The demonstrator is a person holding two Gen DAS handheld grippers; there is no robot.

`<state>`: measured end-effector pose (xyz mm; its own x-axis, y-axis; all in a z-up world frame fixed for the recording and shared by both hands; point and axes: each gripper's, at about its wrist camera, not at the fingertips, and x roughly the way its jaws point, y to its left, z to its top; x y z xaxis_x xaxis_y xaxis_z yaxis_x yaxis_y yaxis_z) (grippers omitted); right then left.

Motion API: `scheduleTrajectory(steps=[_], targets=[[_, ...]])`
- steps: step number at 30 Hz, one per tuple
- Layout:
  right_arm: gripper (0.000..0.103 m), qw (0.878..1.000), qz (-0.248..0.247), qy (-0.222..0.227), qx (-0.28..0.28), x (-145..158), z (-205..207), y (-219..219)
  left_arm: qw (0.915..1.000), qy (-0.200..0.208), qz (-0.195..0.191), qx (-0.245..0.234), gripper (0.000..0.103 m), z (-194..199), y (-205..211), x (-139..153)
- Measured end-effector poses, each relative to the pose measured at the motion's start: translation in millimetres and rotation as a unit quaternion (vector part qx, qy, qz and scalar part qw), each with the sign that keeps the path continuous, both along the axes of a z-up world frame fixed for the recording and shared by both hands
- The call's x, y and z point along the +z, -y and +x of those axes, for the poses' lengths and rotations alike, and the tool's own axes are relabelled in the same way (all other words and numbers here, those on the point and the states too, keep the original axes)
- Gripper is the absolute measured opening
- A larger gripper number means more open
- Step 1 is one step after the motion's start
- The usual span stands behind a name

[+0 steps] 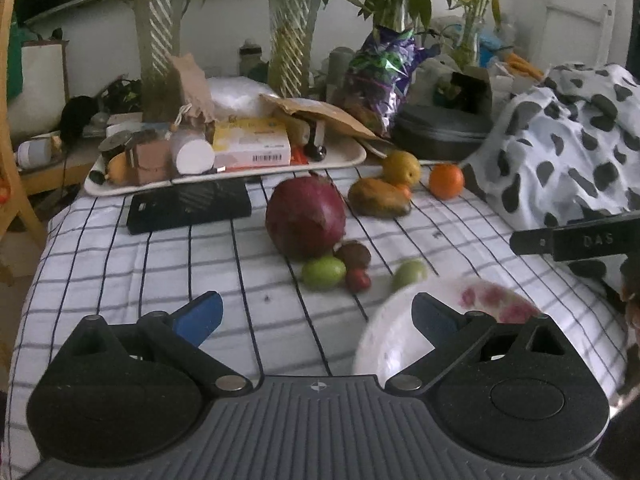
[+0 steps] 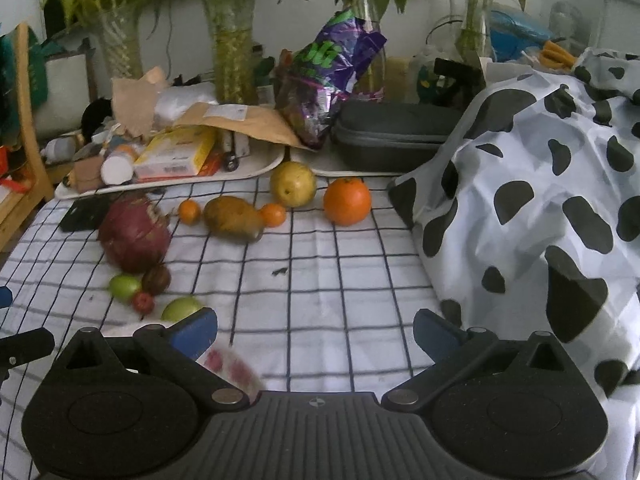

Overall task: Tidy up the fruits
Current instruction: 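Grasp the red dragon fruit with the left tool while the right tool grasps the orange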

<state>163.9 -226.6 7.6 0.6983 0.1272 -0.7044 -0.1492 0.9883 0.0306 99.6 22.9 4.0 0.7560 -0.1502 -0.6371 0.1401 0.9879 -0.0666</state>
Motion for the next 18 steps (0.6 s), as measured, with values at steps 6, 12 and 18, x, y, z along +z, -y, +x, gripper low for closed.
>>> scheduleTrajectory(steps=[6, 12, 18], targets=[[0.103, 1.000, -0.003, 0.006, -0.013, -6, 25, 2, 0.9995, 0.013, 0.028, -0.003, 0.102, 32, 2, -6], [0.103, 1.000, -0.014, 0.016, -0.013, -13, 51, 3, 0.9993, 0.012, 0.034, -0.014, 0.102, 63, 2, -13], [0.103, 1.000, -0.011, 0.015, -0.002, -17, 76, 6, 0.9993, 0.014, 0.013, -0.031, 0.102, 95, 4, -24]])
